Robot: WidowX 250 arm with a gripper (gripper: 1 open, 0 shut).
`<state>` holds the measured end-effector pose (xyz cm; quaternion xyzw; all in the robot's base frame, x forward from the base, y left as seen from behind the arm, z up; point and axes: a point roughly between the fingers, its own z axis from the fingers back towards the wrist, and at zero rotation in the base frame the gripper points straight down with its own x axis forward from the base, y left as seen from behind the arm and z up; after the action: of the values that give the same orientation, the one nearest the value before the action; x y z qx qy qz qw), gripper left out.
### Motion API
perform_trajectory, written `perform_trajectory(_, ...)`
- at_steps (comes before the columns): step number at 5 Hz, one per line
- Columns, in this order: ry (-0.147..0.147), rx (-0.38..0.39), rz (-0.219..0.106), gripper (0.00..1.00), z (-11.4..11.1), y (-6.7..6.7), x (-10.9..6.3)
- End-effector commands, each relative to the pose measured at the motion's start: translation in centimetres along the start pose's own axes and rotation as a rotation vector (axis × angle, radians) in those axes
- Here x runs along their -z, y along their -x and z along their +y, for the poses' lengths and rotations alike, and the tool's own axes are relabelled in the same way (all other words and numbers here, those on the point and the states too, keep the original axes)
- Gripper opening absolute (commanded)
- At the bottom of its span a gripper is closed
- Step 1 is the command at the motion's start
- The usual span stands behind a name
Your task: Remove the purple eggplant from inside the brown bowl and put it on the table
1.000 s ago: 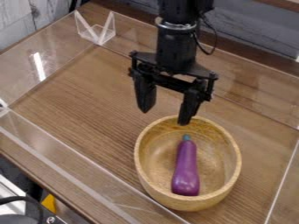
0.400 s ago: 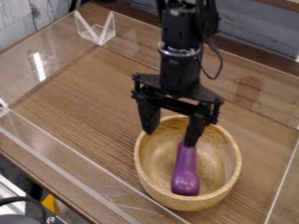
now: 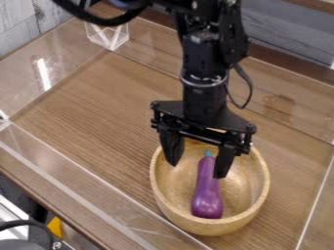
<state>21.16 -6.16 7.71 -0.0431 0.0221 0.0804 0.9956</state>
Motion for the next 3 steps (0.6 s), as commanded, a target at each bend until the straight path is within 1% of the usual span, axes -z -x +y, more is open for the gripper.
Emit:
perform_trajectory(1,0.025,-0.014,-0.067,1.00,-0.4,-0.4,-0.3)
perform_trajectory(2,0.032,-0.028,-0.085,1.00,-0.5,-0.6,0.5)
perform_trajectory(3,0.039,-0.041,-0.096,1.00,-0.6,-0.6,1.1)
